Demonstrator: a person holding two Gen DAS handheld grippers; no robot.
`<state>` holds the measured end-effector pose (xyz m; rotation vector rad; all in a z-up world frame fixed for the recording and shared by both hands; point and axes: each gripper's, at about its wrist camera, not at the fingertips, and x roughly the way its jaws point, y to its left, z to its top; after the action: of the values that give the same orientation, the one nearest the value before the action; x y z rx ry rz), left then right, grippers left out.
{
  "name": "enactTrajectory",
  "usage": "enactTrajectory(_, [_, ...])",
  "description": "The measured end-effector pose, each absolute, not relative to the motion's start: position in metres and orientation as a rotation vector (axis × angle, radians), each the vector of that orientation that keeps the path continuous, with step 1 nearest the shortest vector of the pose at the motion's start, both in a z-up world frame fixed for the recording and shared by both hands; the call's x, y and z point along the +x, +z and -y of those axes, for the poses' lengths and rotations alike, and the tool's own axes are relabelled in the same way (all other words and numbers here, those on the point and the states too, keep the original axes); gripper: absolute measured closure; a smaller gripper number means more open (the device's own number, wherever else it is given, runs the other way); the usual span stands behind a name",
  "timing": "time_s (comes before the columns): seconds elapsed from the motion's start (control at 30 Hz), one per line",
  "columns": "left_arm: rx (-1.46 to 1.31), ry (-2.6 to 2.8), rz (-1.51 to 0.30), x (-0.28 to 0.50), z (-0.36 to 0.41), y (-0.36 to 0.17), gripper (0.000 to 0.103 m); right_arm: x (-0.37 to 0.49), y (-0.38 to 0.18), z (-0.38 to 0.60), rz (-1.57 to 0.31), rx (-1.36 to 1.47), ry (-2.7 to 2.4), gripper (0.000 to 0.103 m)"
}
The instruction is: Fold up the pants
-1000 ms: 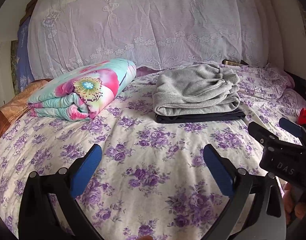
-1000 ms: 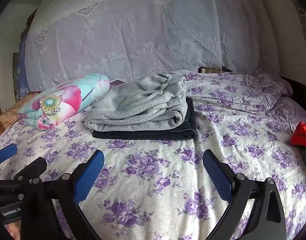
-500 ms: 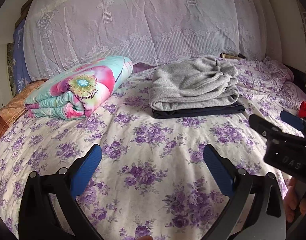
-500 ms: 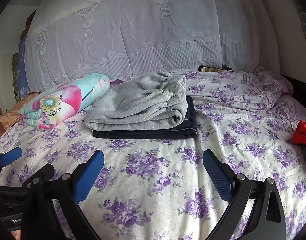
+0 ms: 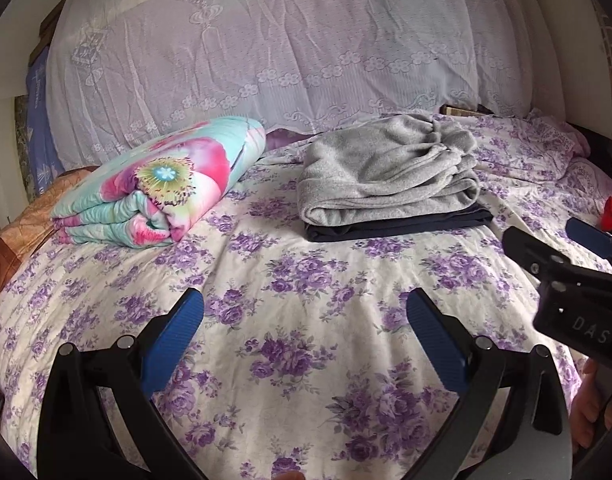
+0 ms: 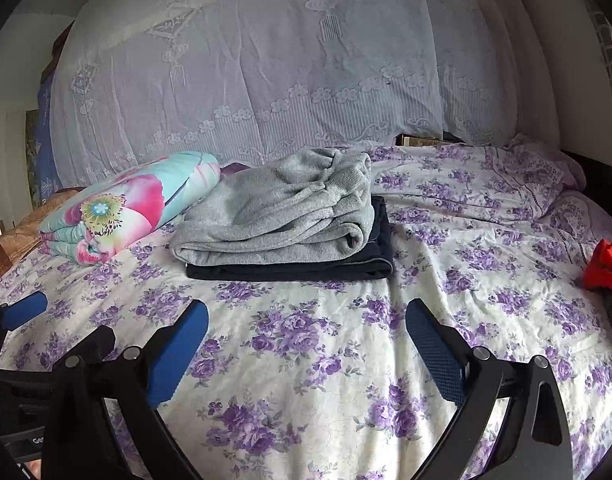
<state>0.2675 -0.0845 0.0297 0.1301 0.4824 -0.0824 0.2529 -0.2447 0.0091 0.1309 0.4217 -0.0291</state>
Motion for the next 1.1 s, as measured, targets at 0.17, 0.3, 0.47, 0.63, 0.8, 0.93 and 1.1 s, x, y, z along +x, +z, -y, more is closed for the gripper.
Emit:
enactTrajectory(0.17, [0.117,-0.079,-0.481,0.2682,0.0822,0.0318,0.004,0.2535,0.0087,0.2452,-0.424,0.132,-0.028,0.004])
enactTrajectory(0.3, [0.116,-0.067,-0.487,0.2689,0.0816,0.0311,0.004,0.2525,0.0085,0.2445,-0.425,0.133,-0.029,0.004])
enactTrajectory(0.47, [0.123,-0.065,-0.475,0.2666,0.0819,0.0318,0.004,0.2539,0.0086,0.2456,-0.426,0.134,-0.029,0.004])
enactTrajectory(0.63, [0.124,-0.064,-0.476,0.2665,0.0825,0.0317,0.004,0.2533,0.0078,0.245,-0.431,0.138,-0.03,0.004])
enactTrajectory(0.8, [0.125,-0.064,-0.473,0.2661,0.083,0.0318,0.004,0.2534,0.0078,0.2451,-0.43,0.136,-0.029,0.004])
enactTrajectory(0.93, [0.126,-0.063,-0.475,0.2658,0.0836,0.0317,0.004,0.2531,0.0077,0.2448,-0.431,0.137,-0.03,0.004])
enactTrajectory(1.1, [0.125,-0.062,-0.474,0.2657,0.084,0.0316,0.004,0.2536,0.0077,0.245,-0.432,0.137,-0.03,0.004])
